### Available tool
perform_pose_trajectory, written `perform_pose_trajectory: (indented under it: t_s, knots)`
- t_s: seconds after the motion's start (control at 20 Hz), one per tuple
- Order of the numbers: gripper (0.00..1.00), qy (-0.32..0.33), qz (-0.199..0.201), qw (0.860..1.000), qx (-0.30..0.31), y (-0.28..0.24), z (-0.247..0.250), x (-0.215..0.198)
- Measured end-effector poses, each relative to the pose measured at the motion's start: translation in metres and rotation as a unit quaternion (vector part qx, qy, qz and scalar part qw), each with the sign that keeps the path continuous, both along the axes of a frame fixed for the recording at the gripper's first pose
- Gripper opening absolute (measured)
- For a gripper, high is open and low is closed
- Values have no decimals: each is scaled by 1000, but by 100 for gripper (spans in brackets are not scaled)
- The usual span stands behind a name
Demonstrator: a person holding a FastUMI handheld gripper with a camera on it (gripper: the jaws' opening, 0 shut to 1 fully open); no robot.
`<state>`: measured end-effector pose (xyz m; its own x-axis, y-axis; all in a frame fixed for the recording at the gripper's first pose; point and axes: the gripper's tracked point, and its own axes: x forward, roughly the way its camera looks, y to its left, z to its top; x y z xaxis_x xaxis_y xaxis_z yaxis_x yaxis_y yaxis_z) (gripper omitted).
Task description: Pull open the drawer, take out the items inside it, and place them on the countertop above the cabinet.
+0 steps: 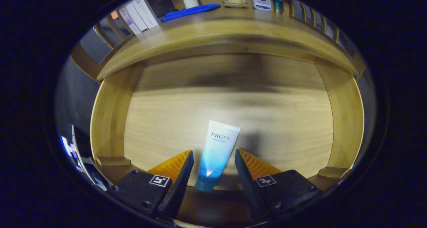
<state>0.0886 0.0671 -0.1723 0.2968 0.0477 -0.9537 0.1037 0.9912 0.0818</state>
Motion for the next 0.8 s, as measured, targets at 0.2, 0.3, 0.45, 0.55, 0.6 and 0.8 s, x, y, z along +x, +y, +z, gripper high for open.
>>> perform_pose_trajectory:
  t_s: [0.2,0.3,0.45,0.55,0.6,0.8]
  knots:
    - [79,26,-19,999,-6,-1,-10,-4]
    - [74,30,-11,999,-13,0,-12,-6]
    - [71,21,-5,999,-36,-4,-12,-4]
    - [59,18,-8,999,-37,-5,-15,-5]
    - [51,16,-7,999,-35,-5,-12,-5]
    - [41,-3,3,999,-36,-5,1,-3]
